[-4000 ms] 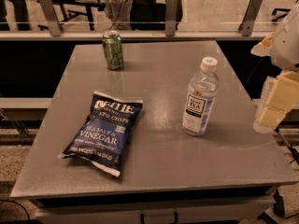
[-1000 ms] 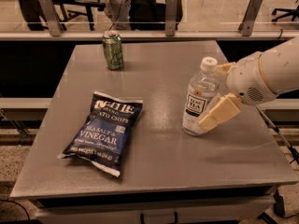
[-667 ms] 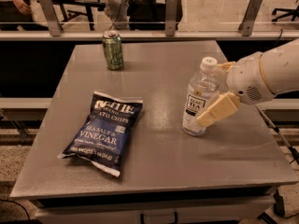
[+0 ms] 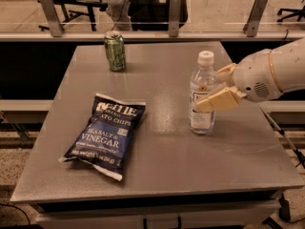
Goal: Knock blue plastic bottle over
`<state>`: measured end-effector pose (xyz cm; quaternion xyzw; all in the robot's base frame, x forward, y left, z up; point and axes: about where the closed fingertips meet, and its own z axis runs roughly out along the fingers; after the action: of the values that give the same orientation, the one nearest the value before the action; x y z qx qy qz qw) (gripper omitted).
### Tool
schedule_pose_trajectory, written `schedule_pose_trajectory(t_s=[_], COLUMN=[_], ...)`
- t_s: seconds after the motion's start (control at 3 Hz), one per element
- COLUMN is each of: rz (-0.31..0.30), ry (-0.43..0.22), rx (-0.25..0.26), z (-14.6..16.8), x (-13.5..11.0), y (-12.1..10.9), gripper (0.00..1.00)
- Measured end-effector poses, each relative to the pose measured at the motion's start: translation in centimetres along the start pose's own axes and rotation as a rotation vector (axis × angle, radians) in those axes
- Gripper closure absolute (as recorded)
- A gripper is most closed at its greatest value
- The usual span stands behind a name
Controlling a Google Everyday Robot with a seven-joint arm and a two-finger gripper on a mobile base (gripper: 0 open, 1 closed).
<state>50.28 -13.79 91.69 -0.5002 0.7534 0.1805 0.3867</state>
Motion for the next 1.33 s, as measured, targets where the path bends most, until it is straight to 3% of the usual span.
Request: schedule_pose_trajectory(t_s=[0.33,0.67,1.0,1.33], rz=[0.002,-0.008,-0.02,-0.059], ry=[-0.007,0.066,0.289,0.501], rx=[-0.022,-0.044,-0.096,-0.132], z=[-0.6,-1.8,-1.5,-1.7], x=[-0.8,-2.2,-1.9,-0.6], y=[-0.4,-0.8,-0.6,0.3], gripper=[0.68,0.9,1.0,1.0])
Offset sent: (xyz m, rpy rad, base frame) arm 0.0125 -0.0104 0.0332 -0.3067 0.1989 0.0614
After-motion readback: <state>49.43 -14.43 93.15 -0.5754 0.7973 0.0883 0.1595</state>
